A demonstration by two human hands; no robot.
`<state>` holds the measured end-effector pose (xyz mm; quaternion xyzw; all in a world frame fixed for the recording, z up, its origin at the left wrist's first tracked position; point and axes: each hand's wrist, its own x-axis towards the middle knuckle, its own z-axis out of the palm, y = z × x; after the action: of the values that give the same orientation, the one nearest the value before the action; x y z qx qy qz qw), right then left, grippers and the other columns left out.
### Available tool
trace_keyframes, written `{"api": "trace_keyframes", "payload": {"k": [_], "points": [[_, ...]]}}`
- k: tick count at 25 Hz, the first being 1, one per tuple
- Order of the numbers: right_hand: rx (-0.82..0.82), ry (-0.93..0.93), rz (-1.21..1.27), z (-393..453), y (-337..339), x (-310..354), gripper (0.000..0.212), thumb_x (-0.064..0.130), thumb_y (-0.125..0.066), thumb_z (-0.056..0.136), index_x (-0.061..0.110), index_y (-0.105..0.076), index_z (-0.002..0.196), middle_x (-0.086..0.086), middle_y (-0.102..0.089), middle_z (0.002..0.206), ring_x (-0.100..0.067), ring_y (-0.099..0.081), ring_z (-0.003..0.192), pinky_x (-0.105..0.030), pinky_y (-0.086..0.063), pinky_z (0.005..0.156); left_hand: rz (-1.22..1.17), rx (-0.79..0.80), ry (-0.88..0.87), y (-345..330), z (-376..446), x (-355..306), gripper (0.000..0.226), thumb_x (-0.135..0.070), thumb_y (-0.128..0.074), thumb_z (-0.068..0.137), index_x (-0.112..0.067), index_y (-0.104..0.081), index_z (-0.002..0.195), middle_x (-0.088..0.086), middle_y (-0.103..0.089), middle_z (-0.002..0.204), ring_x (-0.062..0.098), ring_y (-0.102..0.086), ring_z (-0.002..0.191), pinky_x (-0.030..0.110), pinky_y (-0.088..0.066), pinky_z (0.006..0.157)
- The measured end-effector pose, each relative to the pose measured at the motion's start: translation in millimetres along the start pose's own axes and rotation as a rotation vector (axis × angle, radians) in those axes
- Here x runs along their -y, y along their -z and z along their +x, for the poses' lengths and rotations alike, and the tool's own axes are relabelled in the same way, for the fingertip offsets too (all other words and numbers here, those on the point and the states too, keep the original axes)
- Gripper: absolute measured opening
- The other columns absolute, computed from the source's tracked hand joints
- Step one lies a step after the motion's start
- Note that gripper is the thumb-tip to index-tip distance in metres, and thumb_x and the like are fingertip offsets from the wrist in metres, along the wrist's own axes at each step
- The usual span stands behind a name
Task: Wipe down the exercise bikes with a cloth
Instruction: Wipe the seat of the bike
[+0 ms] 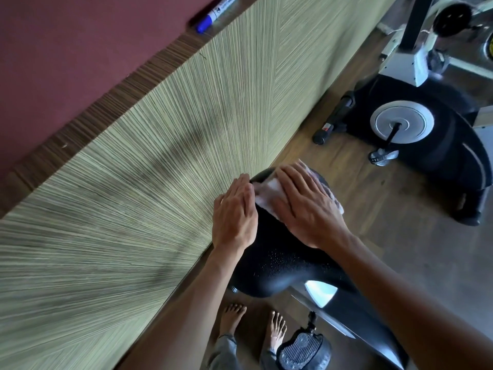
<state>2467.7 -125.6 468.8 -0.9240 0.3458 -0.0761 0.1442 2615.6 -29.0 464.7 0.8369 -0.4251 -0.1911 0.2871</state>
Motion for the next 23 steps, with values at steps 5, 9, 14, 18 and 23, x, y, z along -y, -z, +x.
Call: {"api": "trace_keyframes", "payload": {"k": [5,9,14,18,23], "points": [[0.028,-0.26,0.103,14.7,-1.3,-19.9,0.064,0.054,-0.027,0.102,0.019,-0.031,0.154,0.0,-0.031,0.162,-0.017,-0.01,0.155,-0.041,-0.014,0.127,0.025,0.002,0.033,-2.3,1.4,-1.9,0.076,-0.05,-0.001,0.099,-0.015,-0.038,0.157,-0.003,-0.036,0.163,0.009,-0.028,0.152,0.037,-0.023,0.125],[0.029,-0.006,-0.023,32.8,-1.8,2.1,0.063,0.056,-0.024,0.104,0.017,-0.037,0.152,-0.002,-0.036,0.16,-0.021,-0.016,0.155,-0.044,-0.016,0.126,-0.062,-0.092,0.073,-2.7,-0.6,0.5,0.076,-0.052,-0.002,0.1,-0.017,-0.039,0.156,-0.002,-0.038,0.163,0.008,-0.028,0.151,0.034,-0.022,0.125],[0.07,-0.037,0.085,1.4,5.1,-35.0,0.066,0.057,-0.024,0.1,0.022,-0.033,0.156,0.006,-0.029,0.164,-0.015,-0.008,0.156,-0.041,-0.015,0.127,-0.101,-0.123,0.099,-5.3,-1.5,-0.2,0.08,-0.057,0.0,0.097,-0.019,-0.04,0.155,-0.004,-0.04,0.161,0.006,-0.03,0.149,0.027,-0.02,0.123],[0.062,-0.086,-0.03,47.6,2.0,6.3,0.057,0.057,-0.022,0.1,0.021,-0.045,0.138,-0.001,-0.047,0.148,-0.021,-0.03,0.148,-0.043,-0.023,0.123,-0.074,-0.159,0.098,-8.6,0.2,-0.4,0.078,-0.055,-0.002,0.097,-0.018,-0.044,0.151,-0.003,-0.045,0.157,0.005,-0.034,0.147,0.019,-0.017,0.119],[0.083,0.212,-0.013,-2.0,4.4,-15.0,0.06,0.049,-0.033,0.105,0.02,-0.034,0.158,0.004,-0.028,0.166,-0.015,-0.006,0.157,-0.043,-0.015,0.127,-0.124,-0.186,0.12,-6.0,-3.1,2.3,0.075,-0.054,-0.003,0.099,-0.018,-0.047,0.148,-0.003,-0.051,0.152,0.007,-0.04,0.142,0.018,-0.019,0.116]]}}
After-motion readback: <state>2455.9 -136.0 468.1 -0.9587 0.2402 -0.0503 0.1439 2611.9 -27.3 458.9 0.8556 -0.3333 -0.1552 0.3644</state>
